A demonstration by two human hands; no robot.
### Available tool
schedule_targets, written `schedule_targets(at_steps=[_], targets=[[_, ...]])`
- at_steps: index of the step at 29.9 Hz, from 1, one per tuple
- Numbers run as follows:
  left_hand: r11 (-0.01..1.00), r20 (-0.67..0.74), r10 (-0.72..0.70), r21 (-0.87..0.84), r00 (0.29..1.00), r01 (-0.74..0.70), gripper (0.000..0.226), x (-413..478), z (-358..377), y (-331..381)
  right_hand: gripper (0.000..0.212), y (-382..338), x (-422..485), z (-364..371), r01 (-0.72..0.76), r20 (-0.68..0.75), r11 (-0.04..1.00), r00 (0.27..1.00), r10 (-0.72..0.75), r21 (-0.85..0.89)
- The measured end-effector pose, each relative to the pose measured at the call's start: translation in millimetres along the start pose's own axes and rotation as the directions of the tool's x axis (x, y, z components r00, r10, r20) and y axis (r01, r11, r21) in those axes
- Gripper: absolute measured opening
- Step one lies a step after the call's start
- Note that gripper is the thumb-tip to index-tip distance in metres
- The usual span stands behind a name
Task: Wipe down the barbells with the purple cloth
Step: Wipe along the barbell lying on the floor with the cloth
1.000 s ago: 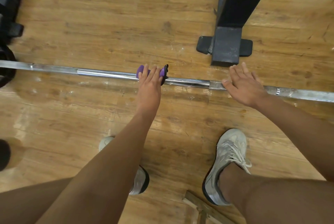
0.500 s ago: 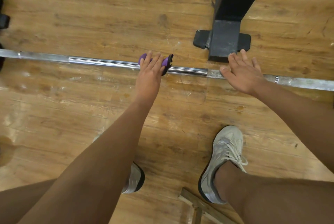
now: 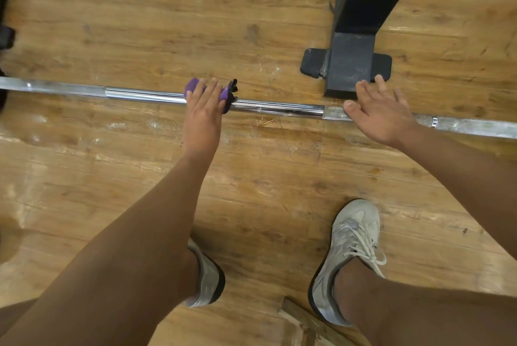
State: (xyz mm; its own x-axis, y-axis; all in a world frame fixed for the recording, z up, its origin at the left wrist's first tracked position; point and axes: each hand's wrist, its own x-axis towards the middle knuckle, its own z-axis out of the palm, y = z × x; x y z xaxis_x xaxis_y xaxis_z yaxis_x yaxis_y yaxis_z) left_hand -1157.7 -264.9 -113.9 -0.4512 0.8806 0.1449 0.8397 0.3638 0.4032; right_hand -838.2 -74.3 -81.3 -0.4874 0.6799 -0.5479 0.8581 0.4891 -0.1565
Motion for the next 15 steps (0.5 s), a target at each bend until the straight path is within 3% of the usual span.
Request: schedule_targets(at_steps=[4,6,9,12,15], targets=[[0.985,0.056,0.172,-0.013,0.984,-0.171,0.044,-9,14,23,0.078,0,1,-2,0.000,0.001,1.000,1.000,0.000,0.001],[0.981,0.044,0.194,-0.013,0.980,-0.193,0.044,-11,18,23,0.077,-1,2,-5,-0.002,0.015,1.000,1.000,0.002,0.005],[0.985,0.013,0.172,-0.009,0.985,-0.172,0.043,-9,16,8,0.077,0,3,-5,-0.011,0.026,1.000,1.000,0.011,0.004],[0.999,-0.026,0.032,-0.020,0.999,-0.033,0.042,-6,7,-7,0.077,1,3,-4,-0.007,0.019,1.000,1.000,0.007,0.005],[0.997,0.011,0.071,-0.004,0.997,-0.071,0.042,-4,2,-3,0.077,1,5,-5,-0.001,0.009,1.000,1.000,0.001,0.004]])
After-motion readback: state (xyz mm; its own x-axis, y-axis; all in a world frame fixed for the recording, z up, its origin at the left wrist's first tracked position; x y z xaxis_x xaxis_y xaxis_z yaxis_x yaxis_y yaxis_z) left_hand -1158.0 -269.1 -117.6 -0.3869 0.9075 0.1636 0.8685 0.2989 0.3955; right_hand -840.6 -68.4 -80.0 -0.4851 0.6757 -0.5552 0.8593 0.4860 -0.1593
